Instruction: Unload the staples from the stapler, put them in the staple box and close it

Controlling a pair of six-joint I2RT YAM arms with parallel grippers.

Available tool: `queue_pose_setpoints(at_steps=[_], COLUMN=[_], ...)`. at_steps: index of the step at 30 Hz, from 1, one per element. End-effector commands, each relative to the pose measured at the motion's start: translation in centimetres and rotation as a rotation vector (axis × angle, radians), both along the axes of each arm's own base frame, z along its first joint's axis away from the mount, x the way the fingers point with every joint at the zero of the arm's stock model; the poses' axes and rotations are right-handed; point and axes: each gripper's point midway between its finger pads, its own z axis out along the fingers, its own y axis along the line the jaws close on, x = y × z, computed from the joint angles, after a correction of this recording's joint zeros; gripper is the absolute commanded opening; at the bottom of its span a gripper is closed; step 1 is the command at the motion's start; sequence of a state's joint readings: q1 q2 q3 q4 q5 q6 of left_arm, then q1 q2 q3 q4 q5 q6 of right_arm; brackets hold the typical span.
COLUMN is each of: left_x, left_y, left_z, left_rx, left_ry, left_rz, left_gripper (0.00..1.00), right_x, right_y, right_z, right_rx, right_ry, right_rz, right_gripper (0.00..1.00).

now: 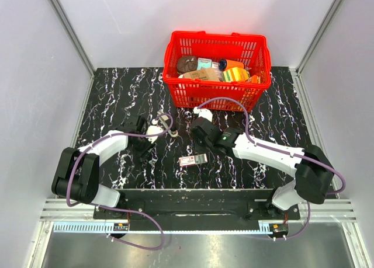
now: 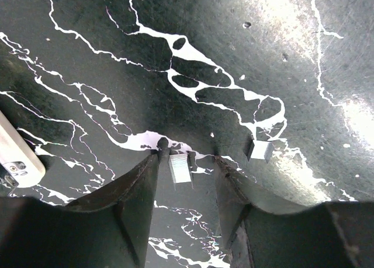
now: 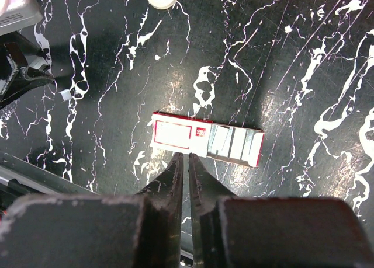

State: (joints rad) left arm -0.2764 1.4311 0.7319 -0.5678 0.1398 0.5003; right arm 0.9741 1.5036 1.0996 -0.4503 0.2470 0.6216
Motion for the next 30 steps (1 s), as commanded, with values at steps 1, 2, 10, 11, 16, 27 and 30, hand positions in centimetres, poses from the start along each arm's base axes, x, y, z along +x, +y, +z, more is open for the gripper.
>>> queue_pose_setpoints(at_steps=[1,2,10,11,16,27,30], left_x=[0.4,0.1,-0.7,-0.7,-0.5,-0.7,-0.7], left_y=[0.4,0.4,0.7,0.8,1.3,1.2,1.0], left_z=[-0.5,-0.7,-1.2,-1.2,-1.1,-0.9,-1.1], left_rx=[0.017,0.019,0.020,0.024,0.032,0.014,0.002], left_ry=[0.003,0.009,0.035,0.036,0.030,0.037,0.051], left_rz=[0.021,0.026,0.046,0.048,0.062,0.073,0.073], left_gripper=[0.45,0.44,0.40,0.39,0.38,0.33,0.28], right_x=[0.8,0.9,0.9,0.9,0.9,0.9,0.9], right_y=[0.0,-0.1,-0.4,-0.4,-0.7,-0.6,-0.6], right_z=[3.1,3.1,3.3,3.2,3.0,2.9,2.9], right_rx=[0.048,0.046,0.035,0.032,0.025,0.029,0.030], right_ry=[-0.073,-0.076,-0.083,-0.084,-0.083,-0.083,-0.082], right_rz=[-0.016,-0.018,-0.021,-0.021,-0.030,-0.029,-0.030], right_gripper=[0.11,0.11,0.09,0.09,0.09,0.08,0.08])
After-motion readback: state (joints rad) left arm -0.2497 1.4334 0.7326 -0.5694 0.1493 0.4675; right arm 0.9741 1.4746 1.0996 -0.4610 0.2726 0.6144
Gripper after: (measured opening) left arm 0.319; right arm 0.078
